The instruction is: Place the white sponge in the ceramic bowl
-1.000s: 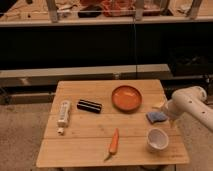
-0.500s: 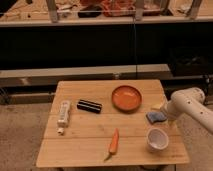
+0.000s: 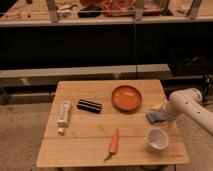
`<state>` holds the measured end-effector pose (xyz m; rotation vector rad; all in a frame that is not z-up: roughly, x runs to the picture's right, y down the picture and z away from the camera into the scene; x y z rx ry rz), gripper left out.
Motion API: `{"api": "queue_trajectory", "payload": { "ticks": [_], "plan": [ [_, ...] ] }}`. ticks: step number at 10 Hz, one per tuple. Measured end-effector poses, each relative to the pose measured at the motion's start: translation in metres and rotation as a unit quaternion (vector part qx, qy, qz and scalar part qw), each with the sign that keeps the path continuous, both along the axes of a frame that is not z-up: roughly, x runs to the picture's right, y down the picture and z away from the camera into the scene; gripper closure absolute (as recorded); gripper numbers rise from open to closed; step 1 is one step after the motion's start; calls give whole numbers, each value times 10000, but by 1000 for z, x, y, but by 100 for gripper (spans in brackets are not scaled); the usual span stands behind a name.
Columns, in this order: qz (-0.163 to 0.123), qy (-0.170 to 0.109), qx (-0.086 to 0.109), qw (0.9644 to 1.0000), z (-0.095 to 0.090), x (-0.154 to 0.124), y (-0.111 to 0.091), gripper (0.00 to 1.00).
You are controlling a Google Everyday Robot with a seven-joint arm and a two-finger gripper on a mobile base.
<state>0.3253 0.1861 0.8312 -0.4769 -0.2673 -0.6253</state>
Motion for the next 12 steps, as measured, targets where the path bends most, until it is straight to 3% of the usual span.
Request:
{"api": "queue_trajectory", "payload": {
  "ticks": [9, 12],
  "plan": [
    [-37, 9, -68, 10000, 3, -8, 1, 23],
    [-52, 11, -87, 9999, 4, -11, 2, 31]
  ]
}}
